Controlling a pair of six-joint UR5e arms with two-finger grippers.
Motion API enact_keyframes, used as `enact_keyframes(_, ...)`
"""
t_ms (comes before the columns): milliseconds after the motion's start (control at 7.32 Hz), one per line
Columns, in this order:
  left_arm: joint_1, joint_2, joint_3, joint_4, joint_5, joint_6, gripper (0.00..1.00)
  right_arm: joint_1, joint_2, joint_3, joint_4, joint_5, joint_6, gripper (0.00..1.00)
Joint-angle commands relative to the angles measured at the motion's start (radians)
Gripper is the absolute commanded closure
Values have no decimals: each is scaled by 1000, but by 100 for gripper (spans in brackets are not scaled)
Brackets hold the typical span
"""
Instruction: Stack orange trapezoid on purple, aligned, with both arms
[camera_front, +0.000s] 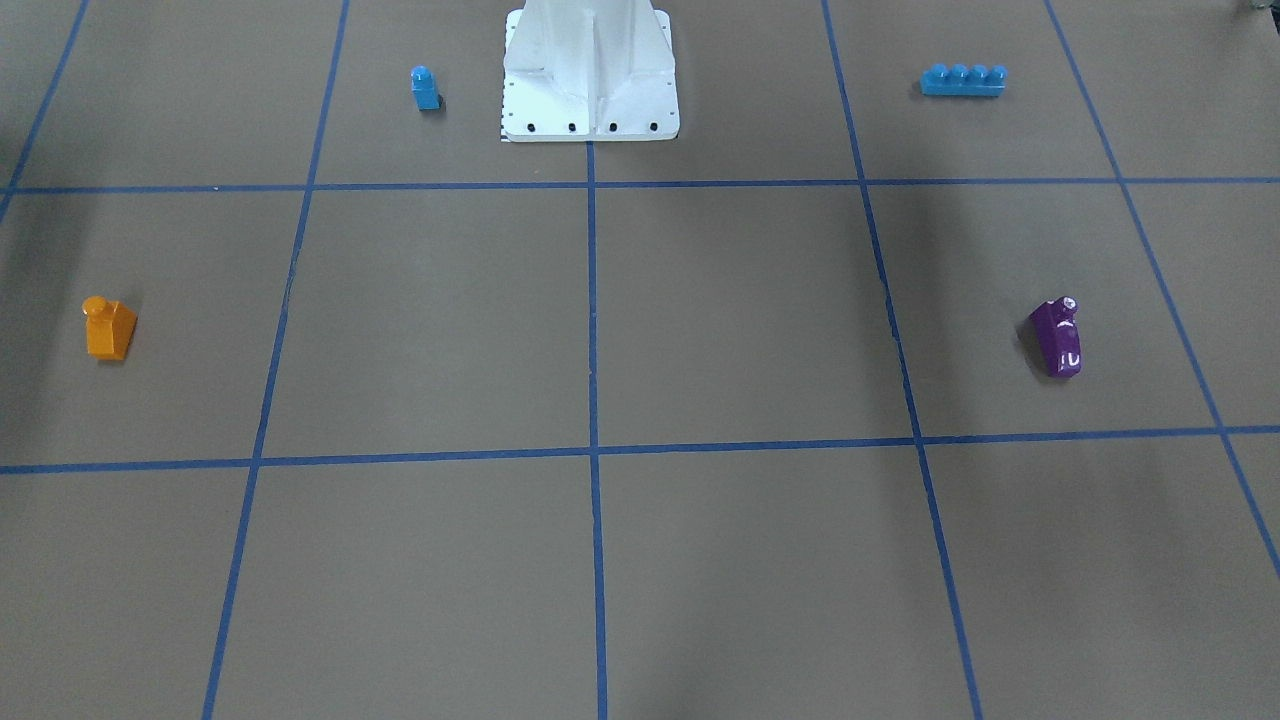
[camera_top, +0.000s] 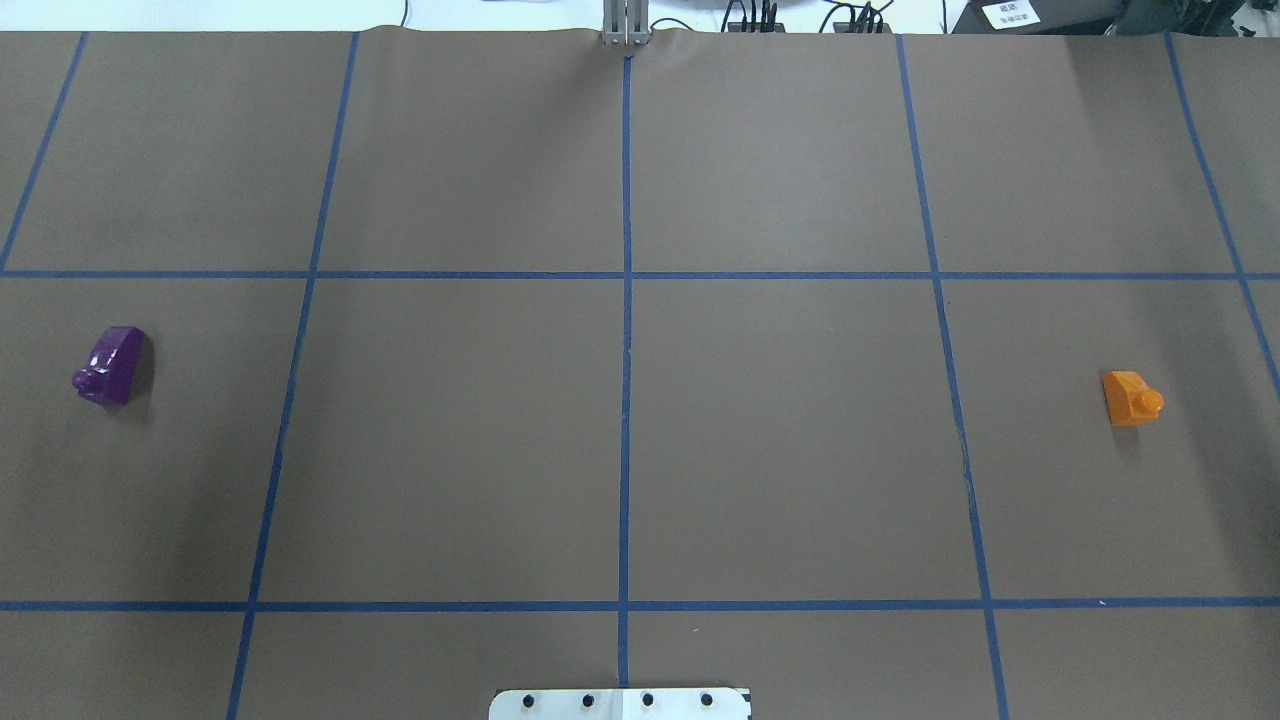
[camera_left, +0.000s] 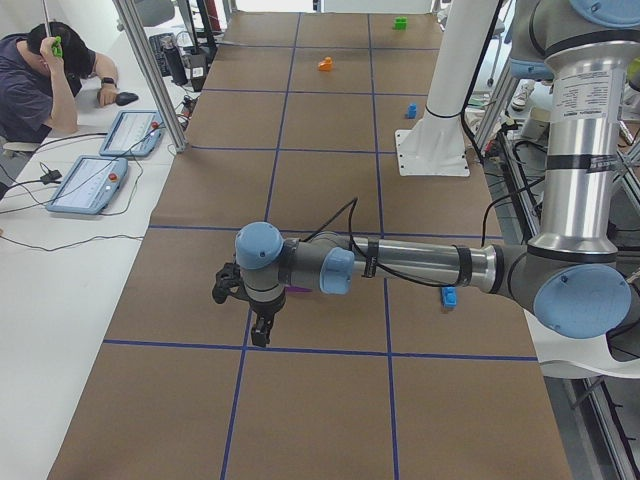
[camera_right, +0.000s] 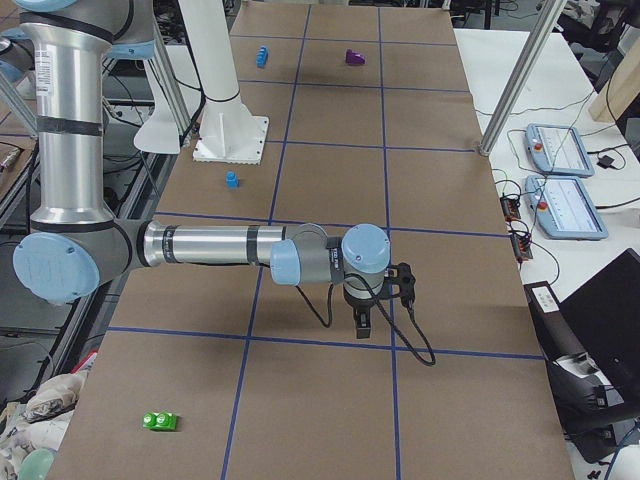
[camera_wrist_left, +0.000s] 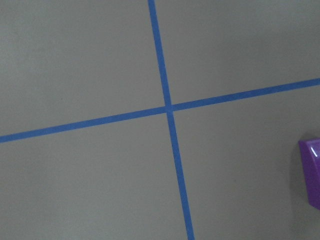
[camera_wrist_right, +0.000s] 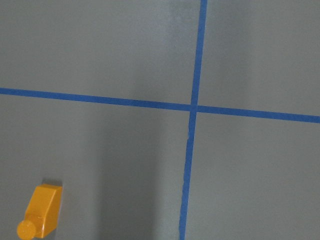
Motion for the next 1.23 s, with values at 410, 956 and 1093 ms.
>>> enact_keyframes(410,170,-52,-163,-45,-58,-339,0,-27,97,22,0,-12,0,0)
enact_keyframes(956,421,88,-142,-389,159,-764,0,-27,82,10,3,-4,2,0)
enact_keyframes(1093,484,94,-119,-476,210,-858,0,-27,83,10,3,-4,2,0)
